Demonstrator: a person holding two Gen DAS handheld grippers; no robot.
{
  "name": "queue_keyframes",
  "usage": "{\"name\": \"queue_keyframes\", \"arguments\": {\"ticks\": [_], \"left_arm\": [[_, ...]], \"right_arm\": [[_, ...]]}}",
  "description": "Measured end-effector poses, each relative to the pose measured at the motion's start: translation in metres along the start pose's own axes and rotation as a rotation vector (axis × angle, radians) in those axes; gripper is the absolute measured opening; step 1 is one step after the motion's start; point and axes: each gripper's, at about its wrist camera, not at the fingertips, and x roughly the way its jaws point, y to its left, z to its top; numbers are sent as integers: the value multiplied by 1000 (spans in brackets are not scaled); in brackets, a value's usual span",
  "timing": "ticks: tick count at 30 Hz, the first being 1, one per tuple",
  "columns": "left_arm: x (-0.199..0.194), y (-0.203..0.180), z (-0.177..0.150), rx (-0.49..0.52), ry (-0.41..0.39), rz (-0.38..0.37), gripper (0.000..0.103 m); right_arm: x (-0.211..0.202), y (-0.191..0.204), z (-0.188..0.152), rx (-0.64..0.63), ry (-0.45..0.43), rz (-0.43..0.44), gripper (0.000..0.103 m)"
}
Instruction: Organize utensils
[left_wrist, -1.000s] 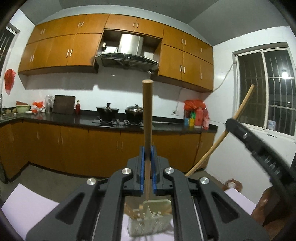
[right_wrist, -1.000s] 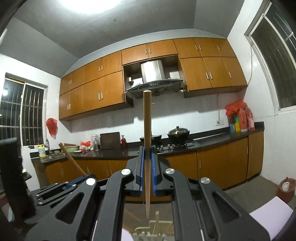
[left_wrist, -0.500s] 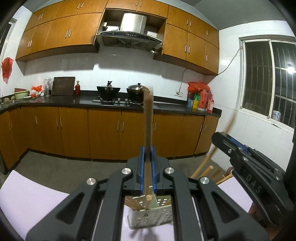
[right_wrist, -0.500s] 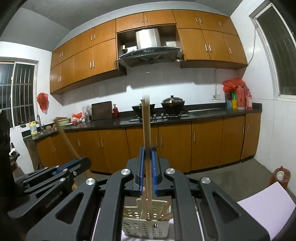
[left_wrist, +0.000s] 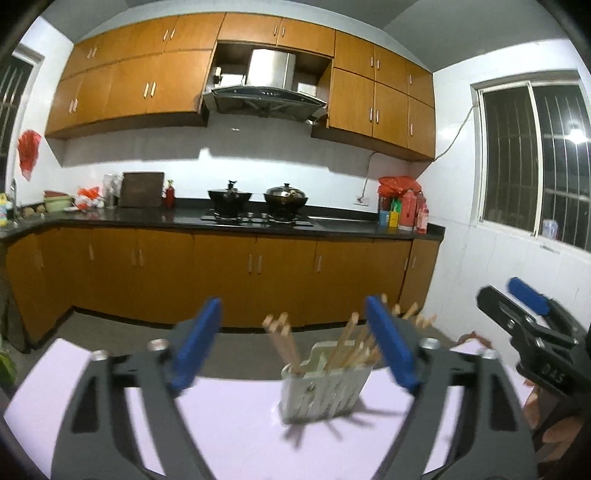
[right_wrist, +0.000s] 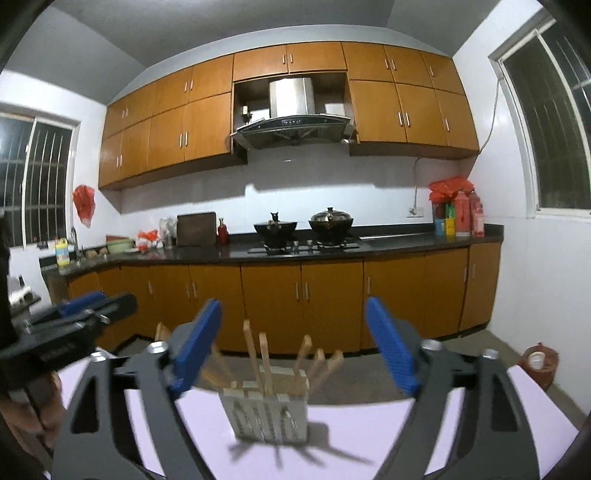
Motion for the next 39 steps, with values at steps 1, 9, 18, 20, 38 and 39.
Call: {"name": "queue_keyframes", "arguments": {"ticks": [1, 9, 18, 20, 38, 39], "left_arm": [[-10, 0, -6, 8, 0, 17, 94], [-76, -4, -73, 44, 29, 76, 99], [-100, -9, -138, 81, 127, 141, 99], [-103, -9, -144, 74, 134, 132, 99], [-101, -10, -169, 29, 196, 111, 99], [-101, -10, -169, 28, 194, 111, 99]], "right_arm": [[-6, 1, -5, -7, 4, -4, 97], [-50, 21, -61, -53, 124, -68, 101], [-77, 16, -106, -23, 208, -107, 101], [-80, 14, -115, -10, 229, -107, 101], [-91, 10, -138, 30, 269, -109, 101], [-91, 10, -137, 29, 267, -108, 101]]}}
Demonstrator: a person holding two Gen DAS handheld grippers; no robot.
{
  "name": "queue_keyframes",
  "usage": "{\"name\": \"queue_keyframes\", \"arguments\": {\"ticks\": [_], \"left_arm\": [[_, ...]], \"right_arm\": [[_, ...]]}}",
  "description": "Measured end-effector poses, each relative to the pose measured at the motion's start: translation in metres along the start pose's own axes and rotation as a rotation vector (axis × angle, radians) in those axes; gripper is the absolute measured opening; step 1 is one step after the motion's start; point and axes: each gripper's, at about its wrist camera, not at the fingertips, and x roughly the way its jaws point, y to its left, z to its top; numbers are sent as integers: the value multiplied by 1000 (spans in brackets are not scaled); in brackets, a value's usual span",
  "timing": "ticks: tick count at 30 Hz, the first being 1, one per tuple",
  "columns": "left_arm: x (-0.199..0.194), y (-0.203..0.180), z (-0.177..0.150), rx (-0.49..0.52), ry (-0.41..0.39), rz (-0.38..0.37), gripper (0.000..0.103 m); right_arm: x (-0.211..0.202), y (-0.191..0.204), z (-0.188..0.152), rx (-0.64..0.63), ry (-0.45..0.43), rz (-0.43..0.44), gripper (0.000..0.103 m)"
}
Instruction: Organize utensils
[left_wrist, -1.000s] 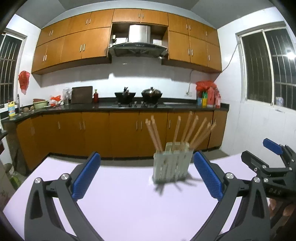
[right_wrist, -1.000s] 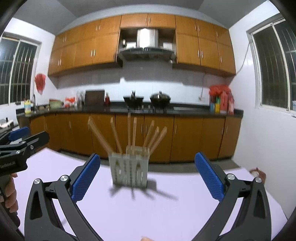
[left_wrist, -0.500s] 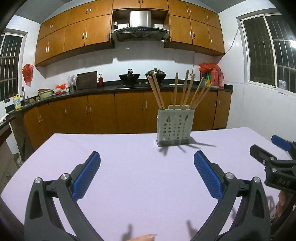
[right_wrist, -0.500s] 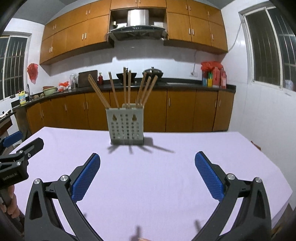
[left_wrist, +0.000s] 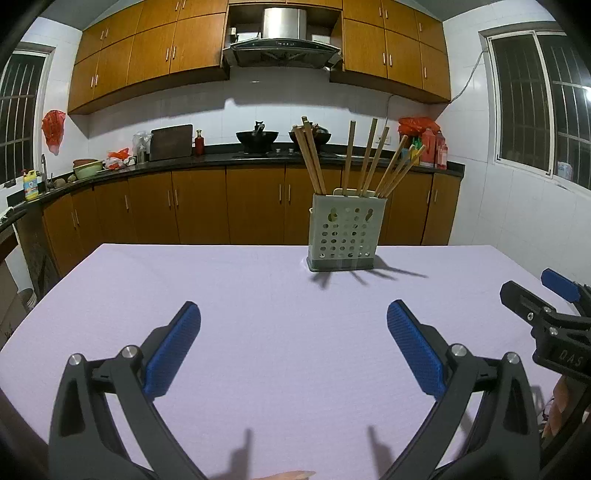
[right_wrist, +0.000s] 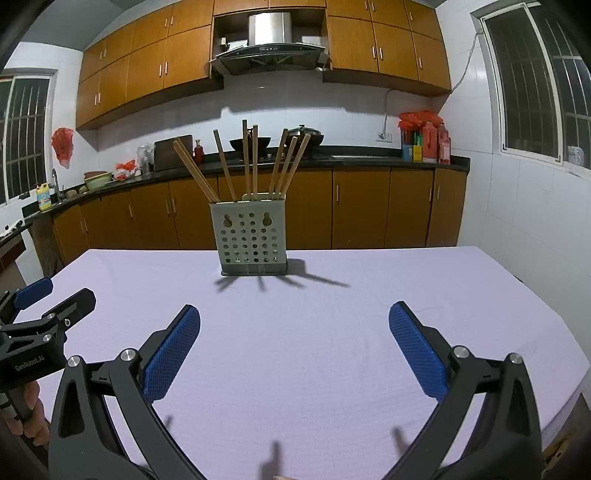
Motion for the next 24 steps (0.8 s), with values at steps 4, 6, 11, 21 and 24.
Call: {"name": "queue_keyframes", "arguments": {"ticks": [4, 6, 11, 21, 24], "left_arm": [[-1, -2, 1, 5, -8, -1, 99], [-1, -3, 1, 8, -9, -3, 99], [0, -4, 2, 9, -9, -5, 99], [0, -6, 2, 9, -10, -4, 99], [0, -6, 2, 9, -9, -4, 99]], "right_arm": [[-1, 0, 0, 3, -5, 2, 101], [0, 0, -1, 4, -4, 2, 101], [1, 0, -1, 6, -3, 4, 101], [1, -1, -3, 18, 0, 4, 101], [2, -2, -3, 23, 2, 4, 101]]}}
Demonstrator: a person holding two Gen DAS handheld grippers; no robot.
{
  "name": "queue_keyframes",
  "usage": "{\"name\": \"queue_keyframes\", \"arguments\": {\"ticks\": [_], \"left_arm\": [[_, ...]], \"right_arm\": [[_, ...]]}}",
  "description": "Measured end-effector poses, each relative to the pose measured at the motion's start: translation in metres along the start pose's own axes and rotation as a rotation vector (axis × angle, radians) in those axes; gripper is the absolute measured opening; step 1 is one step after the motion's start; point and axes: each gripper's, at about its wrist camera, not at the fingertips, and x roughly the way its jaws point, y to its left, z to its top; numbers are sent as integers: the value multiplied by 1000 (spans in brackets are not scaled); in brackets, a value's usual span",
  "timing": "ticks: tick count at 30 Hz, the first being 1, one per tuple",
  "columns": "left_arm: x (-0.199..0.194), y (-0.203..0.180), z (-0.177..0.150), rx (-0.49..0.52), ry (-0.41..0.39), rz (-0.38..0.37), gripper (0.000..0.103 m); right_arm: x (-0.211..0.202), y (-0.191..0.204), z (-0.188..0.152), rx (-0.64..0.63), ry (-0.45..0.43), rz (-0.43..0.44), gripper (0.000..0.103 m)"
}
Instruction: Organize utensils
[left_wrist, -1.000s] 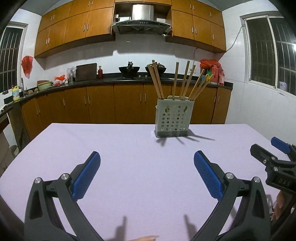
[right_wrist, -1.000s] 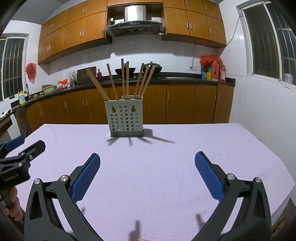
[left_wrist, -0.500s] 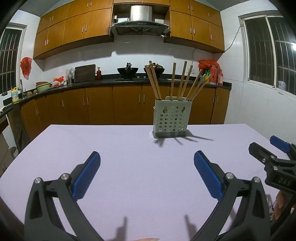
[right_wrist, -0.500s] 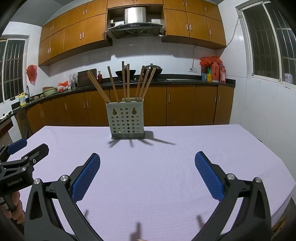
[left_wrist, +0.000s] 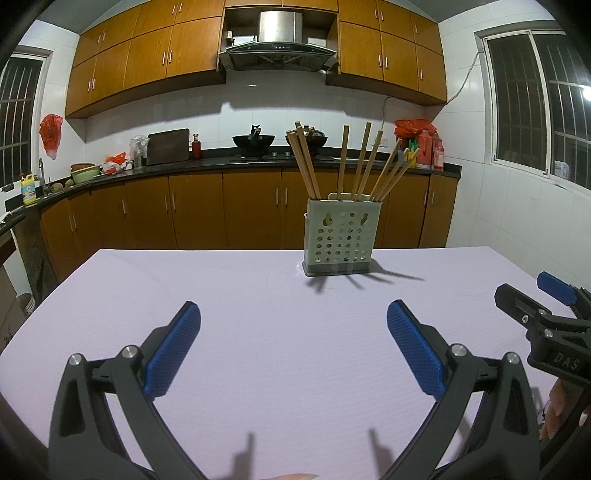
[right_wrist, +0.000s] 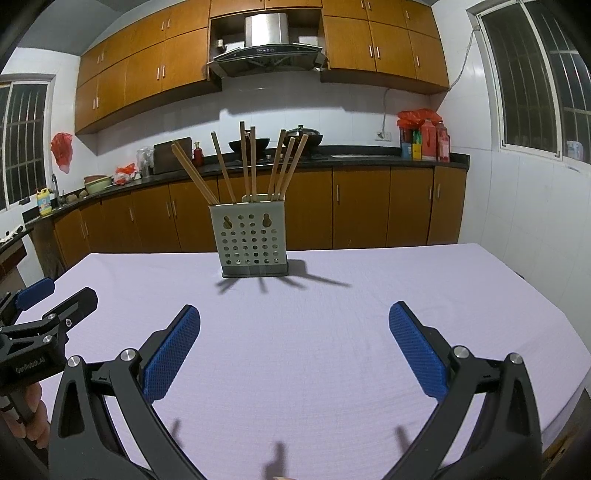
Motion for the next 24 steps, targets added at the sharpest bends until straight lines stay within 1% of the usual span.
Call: {"name": "queue_keyframes", "arguments": {"ticks": [24], "left_arm": [[1, -1, 1, 1, 0, -3, 99]], "right_arm": [[0, 0, -2, 10, 4, -2, 101]]}}
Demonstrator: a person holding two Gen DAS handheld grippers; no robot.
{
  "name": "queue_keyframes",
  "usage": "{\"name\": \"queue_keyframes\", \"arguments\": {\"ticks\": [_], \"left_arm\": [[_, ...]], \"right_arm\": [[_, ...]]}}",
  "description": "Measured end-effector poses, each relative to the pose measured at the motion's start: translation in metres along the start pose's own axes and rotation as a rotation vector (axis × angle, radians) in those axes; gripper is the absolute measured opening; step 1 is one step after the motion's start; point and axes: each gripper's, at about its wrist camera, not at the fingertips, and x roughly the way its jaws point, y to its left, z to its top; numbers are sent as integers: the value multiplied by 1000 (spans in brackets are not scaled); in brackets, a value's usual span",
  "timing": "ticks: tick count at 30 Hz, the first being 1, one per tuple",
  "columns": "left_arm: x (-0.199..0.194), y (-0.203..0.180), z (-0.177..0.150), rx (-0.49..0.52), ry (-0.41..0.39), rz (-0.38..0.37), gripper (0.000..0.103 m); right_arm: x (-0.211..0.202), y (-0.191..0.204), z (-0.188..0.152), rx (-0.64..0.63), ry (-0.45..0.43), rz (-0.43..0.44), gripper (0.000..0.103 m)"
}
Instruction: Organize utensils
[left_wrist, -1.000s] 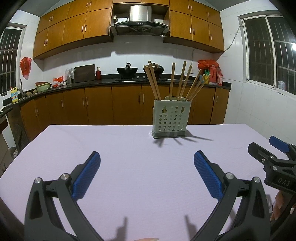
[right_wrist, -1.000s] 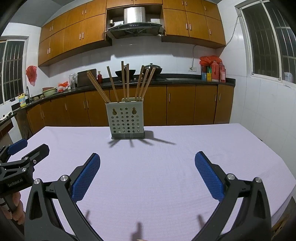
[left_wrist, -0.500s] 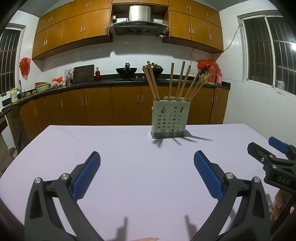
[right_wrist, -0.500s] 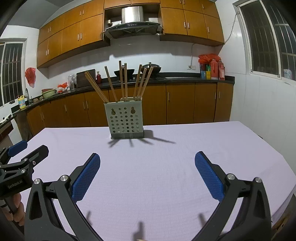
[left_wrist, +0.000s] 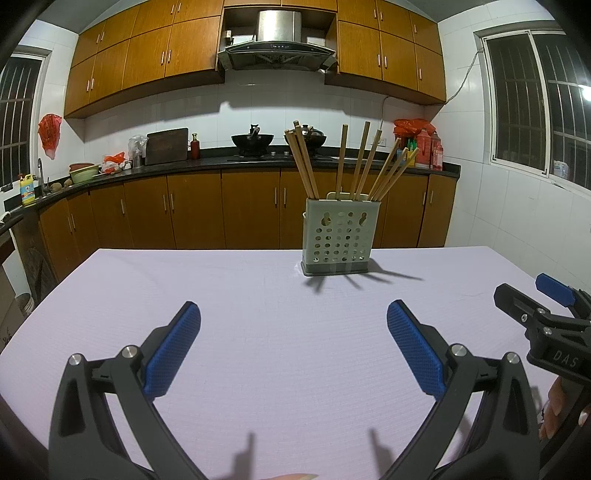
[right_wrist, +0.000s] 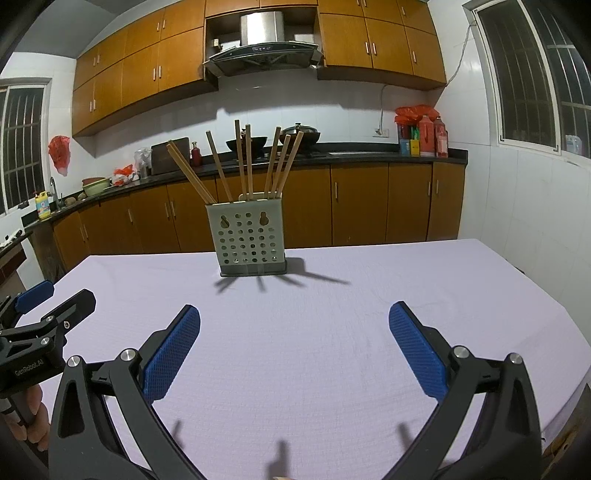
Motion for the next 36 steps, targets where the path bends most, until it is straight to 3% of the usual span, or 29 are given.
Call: {"name": "queue_keyframes", "arguments": {"ticks": [36], "left_arm": [[0, -1, 0, 3, 3, -2, 99]], "right_arm": [[1, 3, 0, 7, 6, -1, 101]]}}
